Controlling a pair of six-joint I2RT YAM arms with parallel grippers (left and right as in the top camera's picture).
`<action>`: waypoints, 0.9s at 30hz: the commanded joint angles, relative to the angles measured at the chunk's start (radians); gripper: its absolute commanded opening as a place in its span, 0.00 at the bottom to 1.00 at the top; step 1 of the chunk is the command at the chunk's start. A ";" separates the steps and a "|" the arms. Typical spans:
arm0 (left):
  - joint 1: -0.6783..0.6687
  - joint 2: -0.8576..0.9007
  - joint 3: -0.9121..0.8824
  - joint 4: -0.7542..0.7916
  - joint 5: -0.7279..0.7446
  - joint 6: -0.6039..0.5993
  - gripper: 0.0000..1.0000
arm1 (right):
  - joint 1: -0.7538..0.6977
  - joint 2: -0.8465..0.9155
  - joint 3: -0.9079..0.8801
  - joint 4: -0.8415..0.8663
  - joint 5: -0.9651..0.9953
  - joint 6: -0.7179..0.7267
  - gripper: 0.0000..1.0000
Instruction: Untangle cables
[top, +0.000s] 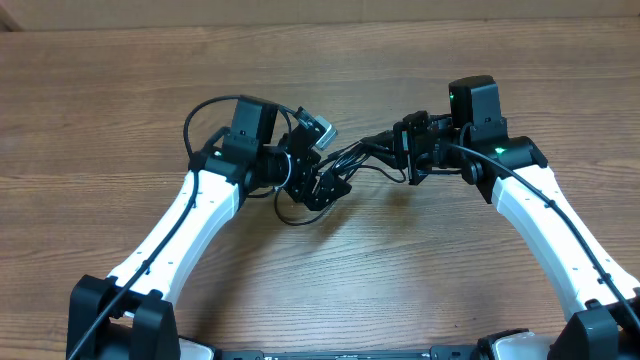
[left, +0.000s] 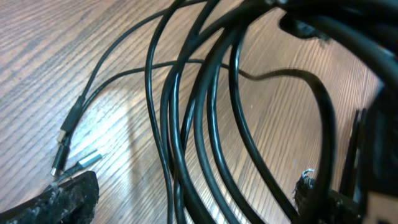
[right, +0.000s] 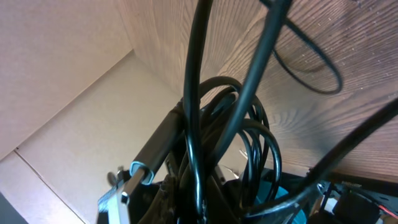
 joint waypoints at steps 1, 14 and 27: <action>-0.014 0.017 -0.038 0.065 -0.024 -0.164 1.00 | 0.004 0.000 0.022 0.004 -0.059 0.003 0.04; -0.019 0.019 -0.040 0.226 0.119 -0.159 0.04 | 0.004 0.000 0.022 0.004 -0.058 0.003 0.04; 0.175 0.019 -0.040 0.193 0.233 -0.368 0.04 | -0.019 0.000 0.022 -0.165 -0.047 -0.621 0.04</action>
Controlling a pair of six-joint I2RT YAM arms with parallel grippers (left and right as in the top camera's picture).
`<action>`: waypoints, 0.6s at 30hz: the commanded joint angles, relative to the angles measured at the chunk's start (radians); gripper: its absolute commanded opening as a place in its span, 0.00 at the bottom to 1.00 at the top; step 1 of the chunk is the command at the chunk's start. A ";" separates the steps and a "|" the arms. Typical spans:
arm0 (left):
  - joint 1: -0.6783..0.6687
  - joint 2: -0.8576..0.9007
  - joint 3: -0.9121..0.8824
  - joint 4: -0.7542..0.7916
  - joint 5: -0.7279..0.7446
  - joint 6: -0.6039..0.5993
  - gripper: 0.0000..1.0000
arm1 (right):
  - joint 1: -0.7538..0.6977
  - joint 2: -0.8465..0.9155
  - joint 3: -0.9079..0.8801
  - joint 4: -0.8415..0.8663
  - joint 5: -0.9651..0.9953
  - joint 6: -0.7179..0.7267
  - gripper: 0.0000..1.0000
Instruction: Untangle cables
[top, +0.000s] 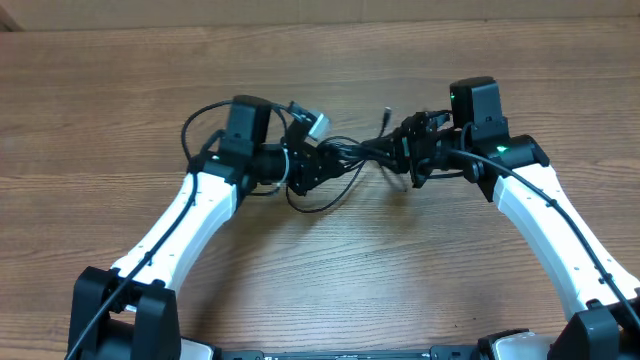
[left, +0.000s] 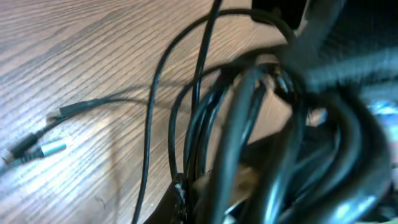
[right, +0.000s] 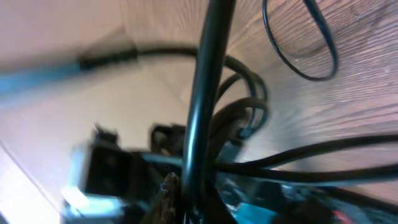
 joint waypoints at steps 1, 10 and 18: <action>0.147 0.001 0.012 0.013 0.065 -0.159 0.04 | -0.009 -0.002 0.010 -0.121 -0.007 -0.449 0.04; 0.253 0.001 0.012 -0.031 0.136 -0.158 0.04 | -0.009 -0.002 0.010 -0.420 0.034 -0.961 0.04; 0.195 0.001 0.012 -0.095 0.132 -0.108 0.04 | -0.006 -0.002 0.010 -0.442 0.098 -0.961 0.11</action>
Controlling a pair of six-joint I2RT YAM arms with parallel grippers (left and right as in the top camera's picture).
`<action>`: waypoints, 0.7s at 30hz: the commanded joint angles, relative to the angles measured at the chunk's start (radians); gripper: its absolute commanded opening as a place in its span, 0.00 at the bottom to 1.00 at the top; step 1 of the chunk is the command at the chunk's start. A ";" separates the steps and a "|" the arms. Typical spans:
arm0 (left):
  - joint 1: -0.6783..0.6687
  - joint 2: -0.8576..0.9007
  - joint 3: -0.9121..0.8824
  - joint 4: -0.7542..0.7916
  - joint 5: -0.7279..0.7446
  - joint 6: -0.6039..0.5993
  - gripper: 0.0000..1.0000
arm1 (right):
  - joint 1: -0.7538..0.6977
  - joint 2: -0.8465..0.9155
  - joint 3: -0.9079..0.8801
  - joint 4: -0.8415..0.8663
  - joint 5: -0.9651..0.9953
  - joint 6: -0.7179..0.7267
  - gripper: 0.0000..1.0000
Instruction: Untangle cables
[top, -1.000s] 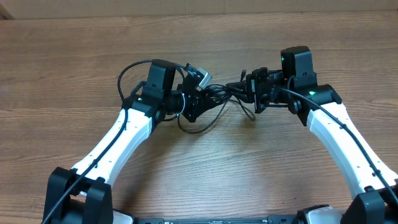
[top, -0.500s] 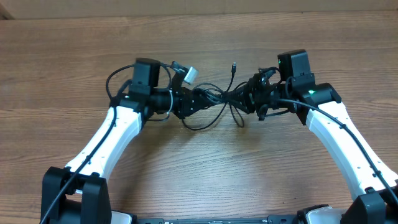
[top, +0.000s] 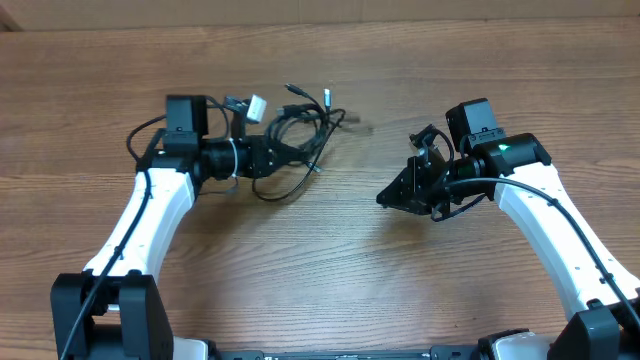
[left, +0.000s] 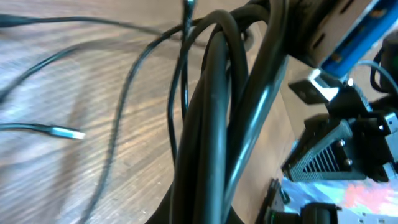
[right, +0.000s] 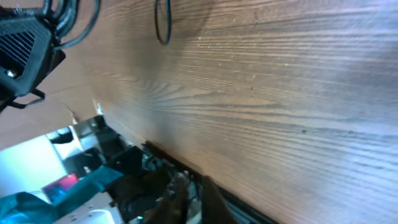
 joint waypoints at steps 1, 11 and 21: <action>-0.041 0.000 0.018 -0.020 0.011 0.079 0.04 | -0.002 -0.005 0.000 0.024 -0.012 -0.048 0.14; -0.158 0.000 0.018 -0.084 -0.011 0.294 0.04 | 0.066 -0.005 0.000 0.316 -0.262 -0.097 0.44; -0.180 0.000 0.018 -0.307 -0.212 0.282 0.04 | 0.089 -0.102 0.010 0.360 0.080 -0.301 1.00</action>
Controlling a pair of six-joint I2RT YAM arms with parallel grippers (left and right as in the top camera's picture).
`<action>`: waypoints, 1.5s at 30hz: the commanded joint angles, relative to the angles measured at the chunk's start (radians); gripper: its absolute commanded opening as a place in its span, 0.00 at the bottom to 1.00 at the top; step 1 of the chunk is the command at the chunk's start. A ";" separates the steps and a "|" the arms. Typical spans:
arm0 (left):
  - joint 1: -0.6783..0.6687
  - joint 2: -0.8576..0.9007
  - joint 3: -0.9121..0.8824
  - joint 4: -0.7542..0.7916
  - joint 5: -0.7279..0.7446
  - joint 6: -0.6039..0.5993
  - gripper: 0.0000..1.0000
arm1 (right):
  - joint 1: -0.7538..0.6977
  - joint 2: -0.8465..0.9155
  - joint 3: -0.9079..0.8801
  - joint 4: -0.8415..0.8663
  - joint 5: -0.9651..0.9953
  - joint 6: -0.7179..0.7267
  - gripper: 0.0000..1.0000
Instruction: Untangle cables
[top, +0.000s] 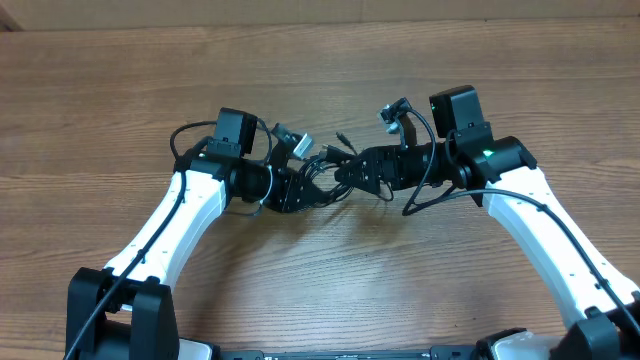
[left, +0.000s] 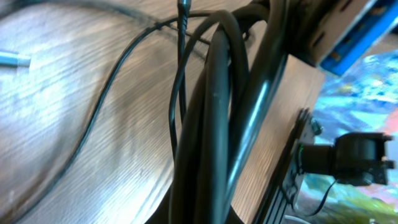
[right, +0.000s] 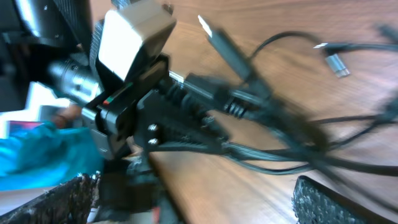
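Observation:
A tangled bundle of black cables (top: 325, 168) hangs between the two arms at mid-table. My left gripper (top: 290, 190) is shut on its thick strands (left: 217, 124), which rise from between the jaws (left: 211, 214). One thin strand (left: 112, 93) trails left across the wood to a silver plug (left: 12, 59). My right gripper (top: 355, 172) faces the bundle (right: 273, 124) from the right, open, its padded fingers (right: 329, 199) set wide with nothing between them (right: 199, 208). Loose plugs (right: 221, 40) stick out of the tangle.
The wooden table (top: 320, 290) runs to a cardboard wall (top: 300, 10) at the back. The left arm's wrist camera (right: 134, 31) sits just behind the bundle, close ahead of the right fingers. The right arm's own cable loop (top: 425, 198) hangs below its wrist.
My left gripper has come right and nearer with the bundle, from the far left of the table. My right gripper, which was apart and lower down, now sits open right beside the tangle.
Both grippers were at the bundle in mid-table, then the cables stretched between them. After that the right gripper was off the cables and apart, while the left held the bundle at the far left. Now the two are together again at the middle.

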 joint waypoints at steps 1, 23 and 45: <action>0.001 0.000 0.017 -0.050 -0.058 0.023 0.04 | 0.014 -0.098 0.010 0.005 0.206 -0.104 1.00; -0.001 0.000 0.017 -0.122 0.294 0.182 0.04 | 0.274 -0.066 0.009 0.106 0.734 -0.245 0.86; 0.000 0.000 0.017 -0.240 0.581 0.628 0.04 | 0.141 -0.065 0.008 -0.032 0.714 -0.003 0.04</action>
